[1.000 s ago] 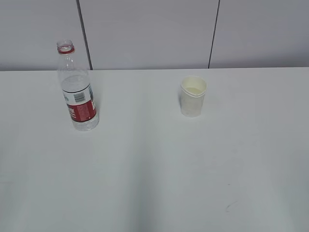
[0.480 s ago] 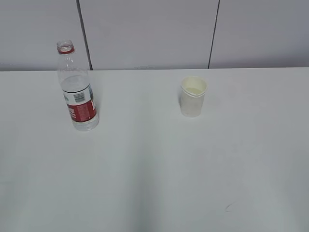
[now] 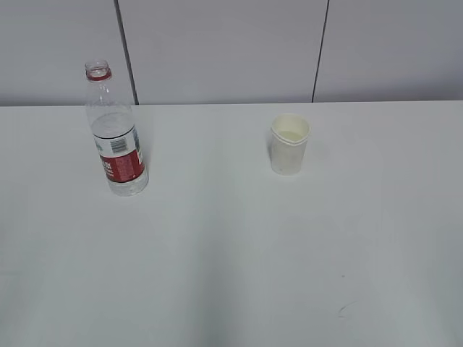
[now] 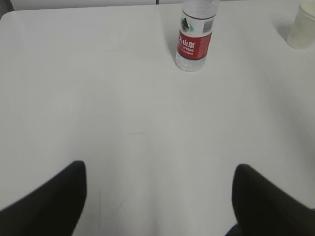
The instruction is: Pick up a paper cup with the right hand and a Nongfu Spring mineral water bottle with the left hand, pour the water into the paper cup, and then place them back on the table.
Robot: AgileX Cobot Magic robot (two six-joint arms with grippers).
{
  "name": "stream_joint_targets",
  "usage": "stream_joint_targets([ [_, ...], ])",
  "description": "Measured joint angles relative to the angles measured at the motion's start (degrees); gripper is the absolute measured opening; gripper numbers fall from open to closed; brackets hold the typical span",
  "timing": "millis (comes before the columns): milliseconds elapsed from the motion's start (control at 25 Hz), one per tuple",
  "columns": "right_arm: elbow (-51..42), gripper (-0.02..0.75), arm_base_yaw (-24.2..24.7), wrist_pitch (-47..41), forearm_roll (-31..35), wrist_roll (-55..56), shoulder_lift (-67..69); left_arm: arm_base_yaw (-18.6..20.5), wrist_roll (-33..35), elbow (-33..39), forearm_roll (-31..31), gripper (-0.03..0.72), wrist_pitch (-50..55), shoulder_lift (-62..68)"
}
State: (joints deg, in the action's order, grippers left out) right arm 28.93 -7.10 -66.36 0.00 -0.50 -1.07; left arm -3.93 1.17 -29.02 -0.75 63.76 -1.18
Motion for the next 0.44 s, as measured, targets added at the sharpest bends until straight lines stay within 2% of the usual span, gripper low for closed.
stream_joint_targets([
  [440, -0.13, 0.588, 0.00, 0.03, 0.00, 0.00, 0.00, 0.00, 0.00, 0.00, -0.05, 0.543, 0.00, 0.00],
])
